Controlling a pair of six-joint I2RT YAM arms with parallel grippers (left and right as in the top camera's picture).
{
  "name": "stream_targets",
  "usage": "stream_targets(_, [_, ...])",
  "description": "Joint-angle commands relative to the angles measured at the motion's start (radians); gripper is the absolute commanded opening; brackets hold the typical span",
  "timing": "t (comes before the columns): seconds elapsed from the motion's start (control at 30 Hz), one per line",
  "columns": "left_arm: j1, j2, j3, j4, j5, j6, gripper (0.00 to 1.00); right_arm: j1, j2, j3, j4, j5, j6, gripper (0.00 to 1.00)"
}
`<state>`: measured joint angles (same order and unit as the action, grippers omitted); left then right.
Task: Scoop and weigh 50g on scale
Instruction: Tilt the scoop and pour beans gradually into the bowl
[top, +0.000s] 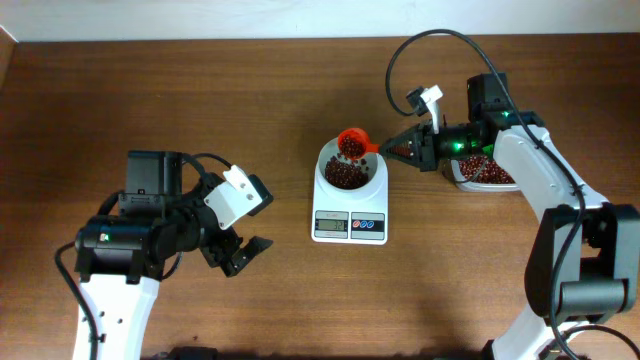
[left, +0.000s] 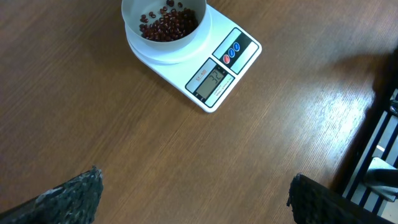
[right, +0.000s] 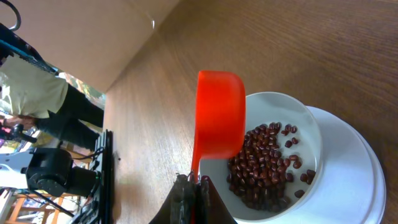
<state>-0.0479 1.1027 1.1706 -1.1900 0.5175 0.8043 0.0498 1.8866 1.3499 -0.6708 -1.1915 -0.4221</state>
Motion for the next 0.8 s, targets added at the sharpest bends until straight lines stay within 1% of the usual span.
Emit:
stream_targets(0.0, [0.005, -0.002, 0.008, -0.001, 0.017, 0.013, 0.99, 0.009, 0.011, 0.006, 0.007, 0.01, -0.003, 0.04])
stream_targets(0.07, [0.005, -0.002, 0.008, -0.001, 0.017, 0.013, 0.99, 0.009, 0.011, 0.006, -0.006, 0.037, -0.004, 0.04])
stream_targets(0.1, [0.005, -0.002, 0.008, -0.001, 0.017, 0.013, 0.99, 0.009, 0.011, 0.006, -0.006, 0.012, -0.036, 0.04])
stream_targets(0.13, [0.005, -0.002, 0.008, -0.001, 0.017, 0.013, 0.99, 0.009, 0.011, 0.006, 0.013, 0.037, -0.06, 0.04])
stream_targets(0.17, [0.005, -0.002, 0.008, -0.001, 0.017, 0.013, 0.99, 0.009, 0.011, 0.006, 0.034, 0.124, -0.024, 0.04])
stream_targets(0.2, [0.005, -0.002, 0.008, -0.001, 0.017, 0.013, 0.99, 0.009, 0.011, 0.006, 0.035, 0.115, -0.014, 0.04])
stream_targets(0.23, [0.005, -0.002, 0.008, -0.001, 0.017, 0.013, 0.99, 0.009, 0.011, 0.006, 0.032, 0.031, -0.037, 0.04])
stream_targets(0.27, [0.005, -0.002, 0.008, -0.001, 0.017, 0.013, 0.99, 0.009, 0.011, 0.006, 0.037, 0.026, -0.069, 0.04])
stream_targets(0.3, [0.005, -0.002, 0.008, -0.001, 0.017, 0.013, 0.99, 0.009, 0.011, 0.006, 0.052, 0.158, -0.012, 0.04])
stream_targets(0.33, [0.005, -0.002, 0.008, -0.001, 0.017, 0.013, 0.99, 0.009, 0.011, 0.006, 0.045, 0.14, 0.004, 0.04])
stream_targets(0.37, [0.005, -0.002, 0.008, -0.001, 0.017, 0.013, 0.99, 0.009, 0.011, 0.006, 0.04, 0.082, -0.017, 0.04])
stream_targets(0.4, [0.005, -0.002, 0.008, -0.001, 0.017, 0.013, 0.99, 0.009, 0.011, 0.006, 0.046, 0.103, -0.04, 0.04])
stream_targets(0.43, [0.005, -0.002, 0.008, -0.001, 0.017, 0.013, 0.99, 0.009, 0.011, 0.006, 0.047, 0.168, -0.012, 0.04])
stream_targets(0.47, [0.005, -0.002, 0.008, -0.001, 0.017, 0.013, 0.99, 0.008, 0.011, 0.006, 0.042, 0.128, -0.007, 0.04])
stream_targets(0.5, [0.005, -0.002, 0.008, -0.001, 0.017, 0.013, 0.99, 0.008, 0.01, 0.006, 0.039, 0.035, -0.047, 0.04])
stream_targets(0.53, [0.005, -0.002, 0.008, -0.001, 0.017, 0.013, 0.99, 0.01, 0.011, 0.006, 0.045, 0.03, -0.064, 0.04])
stream_targets(0.57, [0.005, -0.002, 0.008, -0.001, 0.017, 0.013, 0.99, 0.01, 0.011, 0.006, 0.047, 0.124, -0.023, 0.04])
stream_targets(0.6, [0.005, -0.002, 0.008, -0.001, 0.017, 0.013, 0.99, 0.009, 0.011, 0.006, 0.039, 0.093, -0.01, 0.04])
stream_targets(0.63, [0.005, -0.002, 0.008, -0.001, 0.017, 0.013, 0.99, 0.009, 0.011, 0.006, 0.029, 0.029, -0.049, 0.04])
stream_targets(0.67, [0.005, -0.002, 0.008, -0.001, 0.017, 0.013, 0.99, 0.009, 0.011, 0.006, 0.026, 0.037, -0.078, 0.04])
stream_targets(0.7, [0.005, -0.002, 0.008, -0.001, 0.017, 0.013, 0.99, 0.009, 0.011, 0.006, 0.024, 0.143, -0.029, 0.04])
stream_targets(0.73, [0.005, -0.002, 0.008, -0.001, 0.017, 0.013, 0.99, 0.009, 0.011, 0.006, 0.019, 0.15, 0.009, 0.04])
stream_targets(0.77, [0.005, -0.002, 0.008, -0.001, 0.017, 0.013, 0.99, 0.009, 0.011, 0.006, 0.014, 0.093, -0.003, 0.04])
